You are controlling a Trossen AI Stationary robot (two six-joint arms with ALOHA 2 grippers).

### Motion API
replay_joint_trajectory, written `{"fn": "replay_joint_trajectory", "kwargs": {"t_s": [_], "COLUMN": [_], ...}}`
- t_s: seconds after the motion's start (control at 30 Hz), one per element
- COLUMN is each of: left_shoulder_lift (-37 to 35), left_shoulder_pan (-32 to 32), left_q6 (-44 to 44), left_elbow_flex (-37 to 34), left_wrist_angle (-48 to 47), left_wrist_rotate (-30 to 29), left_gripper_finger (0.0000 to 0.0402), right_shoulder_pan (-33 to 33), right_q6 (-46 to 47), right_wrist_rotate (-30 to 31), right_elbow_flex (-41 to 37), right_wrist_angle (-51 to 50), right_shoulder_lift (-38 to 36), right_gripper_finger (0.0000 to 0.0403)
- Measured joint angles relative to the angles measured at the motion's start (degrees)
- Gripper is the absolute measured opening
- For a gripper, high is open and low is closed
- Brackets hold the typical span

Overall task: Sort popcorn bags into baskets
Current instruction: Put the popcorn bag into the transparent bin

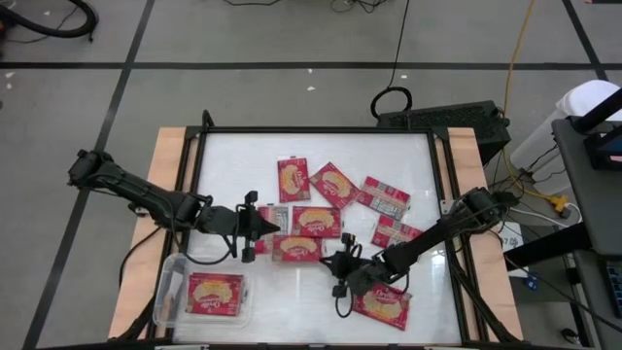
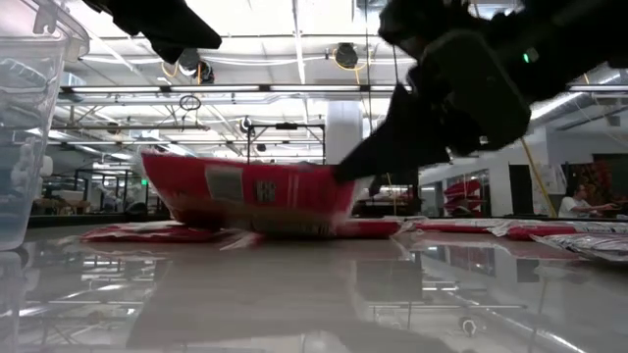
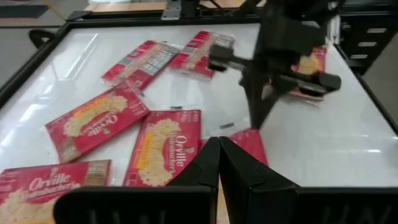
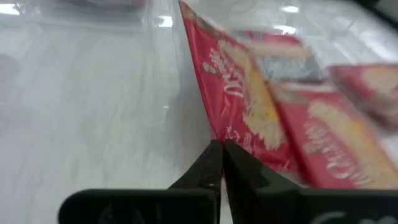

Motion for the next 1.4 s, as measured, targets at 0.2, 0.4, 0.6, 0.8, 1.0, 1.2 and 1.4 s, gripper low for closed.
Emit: {"fn": "replay_joint_trajectory", "kwargs": {"t_s": [0.2, 0.4, 0.6, 0.8, 1.0, 1.2, 1.4], "left_shoulder_lift": [0.00, -0.02, -0.02, 3.09, 9.23, 14.35, 16.13], "left_shoulder_pan": [-0.58, -1.09, -1.22, -1.22, 0.01, 2.84, 5.89], "left_q6": [-0.08, 1.96, 2.02, 1.67, -1.14, -5.59, -7.68], "left_elbow_flex": [0.00, 0.02, 0.02, 0.09, 0.11, 0.09, 0.09], "left_wrist_angle": [0.48, 3.24, 4.12, 7.52, 10.69, 10.49, 9.25], "left_wrist_rotate": [0.10, 0.74, 0.79, 0.20, -1.27, -1.94, -1.80], "left_gripper_finger": [0.0018, 0.0055, 0.0128, 0.0205, 0.0253, 0.0264, 0.0236], "right_shoulder_pan": [-0.52, -1.00, -3.51, -7.64, -11.60, -14.14, -15.85], "right_q6": [-5.23, -9.31, -10.03, -8.29, -6.68, -6.58, -5.30], "right_wrist_rotate": [2.62, 4.74, 4.67, 4.61, 2.76, 1.09, -0.52], "right_elbow_flex": [0.02, 0.02, 0.07, 0.07, 0.09, 0.09, 0.09], "right_wrist_angle": [1.12, 0.38, 0.29, 0.88, 0.80, 0.46, -0.13], "right_shoulder_lift": [-3.39, -6.72, -8.23, -9.36, -9.69, -9.66, -9.66], "right_gripper_finger": [0.0000, 0.0000, 0.0000, 0.0000, 0.0000, 0.0000, 0.0000]}}
